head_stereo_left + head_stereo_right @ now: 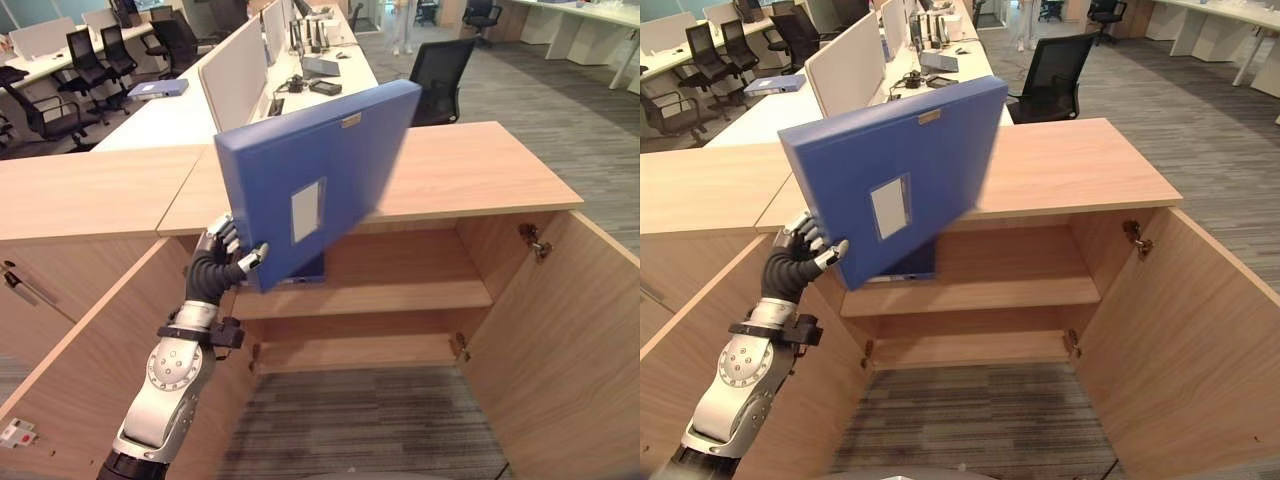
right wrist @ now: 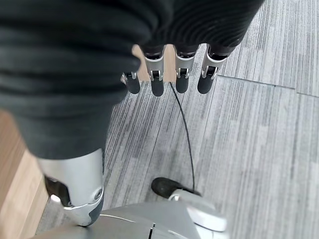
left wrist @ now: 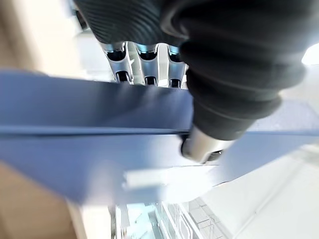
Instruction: Put the empty folder in the office cabinet
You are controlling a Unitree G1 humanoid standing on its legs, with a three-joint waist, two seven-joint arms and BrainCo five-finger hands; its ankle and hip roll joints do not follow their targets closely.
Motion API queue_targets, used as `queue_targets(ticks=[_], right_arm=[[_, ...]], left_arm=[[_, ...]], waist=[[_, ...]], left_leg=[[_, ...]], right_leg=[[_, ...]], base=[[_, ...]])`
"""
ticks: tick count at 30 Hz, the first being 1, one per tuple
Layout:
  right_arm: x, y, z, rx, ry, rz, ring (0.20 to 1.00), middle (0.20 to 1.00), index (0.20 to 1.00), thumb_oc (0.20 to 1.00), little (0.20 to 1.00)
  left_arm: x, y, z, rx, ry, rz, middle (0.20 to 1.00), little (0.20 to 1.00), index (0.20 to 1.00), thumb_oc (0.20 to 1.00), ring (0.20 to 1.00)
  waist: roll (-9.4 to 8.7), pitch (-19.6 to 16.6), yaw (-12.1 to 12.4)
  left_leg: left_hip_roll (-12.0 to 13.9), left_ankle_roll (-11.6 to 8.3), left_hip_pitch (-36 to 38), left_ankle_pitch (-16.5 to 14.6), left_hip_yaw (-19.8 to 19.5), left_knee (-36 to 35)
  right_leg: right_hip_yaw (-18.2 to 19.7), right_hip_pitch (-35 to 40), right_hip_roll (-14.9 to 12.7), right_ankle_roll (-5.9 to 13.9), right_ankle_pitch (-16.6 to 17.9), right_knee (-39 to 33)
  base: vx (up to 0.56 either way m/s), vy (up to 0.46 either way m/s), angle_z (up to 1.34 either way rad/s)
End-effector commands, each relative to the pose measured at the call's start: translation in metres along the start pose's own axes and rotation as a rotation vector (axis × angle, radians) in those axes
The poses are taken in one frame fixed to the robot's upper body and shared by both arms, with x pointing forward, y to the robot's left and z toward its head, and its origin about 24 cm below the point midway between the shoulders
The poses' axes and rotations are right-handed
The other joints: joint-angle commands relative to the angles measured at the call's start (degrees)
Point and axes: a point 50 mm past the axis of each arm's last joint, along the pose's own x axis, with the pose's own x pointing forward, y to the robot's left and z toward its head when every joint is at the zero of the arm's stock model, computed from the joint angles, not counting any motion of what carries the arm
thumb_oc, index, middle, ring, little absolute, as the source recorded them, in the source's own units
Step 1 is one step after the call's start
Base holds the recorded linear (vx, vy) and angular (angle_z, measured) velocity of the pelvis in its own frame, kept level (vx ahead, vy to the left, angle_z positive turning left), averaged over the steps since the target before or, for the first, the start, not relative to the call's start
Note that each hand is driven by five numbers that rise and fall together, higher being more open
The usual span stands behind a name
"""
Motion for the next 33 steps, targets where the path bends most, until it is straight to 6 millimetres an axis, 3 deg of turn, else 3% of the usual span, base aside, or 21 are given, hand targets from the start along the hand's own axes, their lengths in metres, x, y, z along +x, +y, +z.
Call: queue_targets(ticks=[1, 9, 20, 26, 29, 33], right_arm=[[0.000, 0.005, 0.017, -0.089, -0.025, 0.032, 1.000, 1.000, 1.000, 1.000, 1.000], [-0.001, 0.015, 0.015, -0.105, -0.018, 0.064, 1.000, 1.000, 1.000, 1.000, 1.000], [-0.001, 0.013, 0.023, -0.051, -0.043, 0.057, 1.000, 1.000, 1.000, 1.000, 1.000], [-0.006, -0.004, 0.066, 0.179, -0.275, 0.046, 1.000, 1.000, 1.000, 1.000, 1.000], [-0.027, -0.032, 0.091, 0.293, -0.521, 0.069, 1.000, 1.000, 1.000, 1.000, 1.000], [-0.044, -0.054, 0.102, 0.399, -0.656, 0.082, 1.000, 1.000, 1.000, 1.000, 1.000]], left_arm=[[0.008, -0.004, 0.020, -0.254, -0.099, -0.092, 0.200, 0.200, 0.200, 0.200, 0.200], [0.014, -0.011, 0.010, -0.570, -0.102, -0.054, 0.200, 0.200, 0.200, 0.200, 0.200], [0.008, -0.010, -0.002, -0.564, -0.043, -0.010, 0.200, 0.200, 0.200, 0.200, 0.200], [-0.013, 0.014, -0.014, -0.458, 0.034, 0.105, 0.200, 0.200, 0.200, 0.200, 0.200], [-0.034, 0.033, -0.029, -0.401, 0.129, 0.180, 0.200, 0.200, 0.200, 0.200, 0.200], [-0.047, 0.041, -0.037, -0.366, 0.194, 0.198, 0.200, 0.200, 0.200, 0.200, 0.200]], waist=[[-3.64, 1.17, -0.52], [-3.65, 1.32, -0.57], [-3.57, 1.54, -0.41], [-3.73, 2.09, -0.43], [-3.84, 2.37, -1.02], [-3.75, 2.34, -1.34]], left_leg=[[-1.85, 0.34, 3.14, -7.60, 0.01, 0.75], [-1.85, 0.45, 3.19, -7.68, -0.01, 0.75], [-1.92, 0.53, 3.17, -7.53, 0.11, 0.75], [-1.84, 0.53, 2.96, -7.19, 0.18, 0.75], [-1.82, 0.42, 2.89, -7.23, 0.42, 0.75], [-1.85, 0.39, 2.86, -7.32, 0.47, 0.75]], right_leg=[[-2.92, 1.44, -1.64, 3.75, -4.10, 0.43], [-2.93, 1.55, -1.61, 3.64, -4.33, 0.43], [-3.07, 1.66, -1.60, 3.59, -4.39, 0.43], [-3.02, 1.36, -1.53, 3.56, -4.23, 0.43], [-3.12, 1.14, -1.57, 3.60, -4.23, 0.43], [-3.23, 1.14, -1.65, 3.65, -4.23, 0.43]], base=[[0.00, 0.000, 0.00], [0.00, 0.000, 0.00], [0.00, 0.000, 0.00], [0.00, 0.000, 0.00], [-0.01, -0.006, -0.06], [0.00, 0.000, 0.00]])
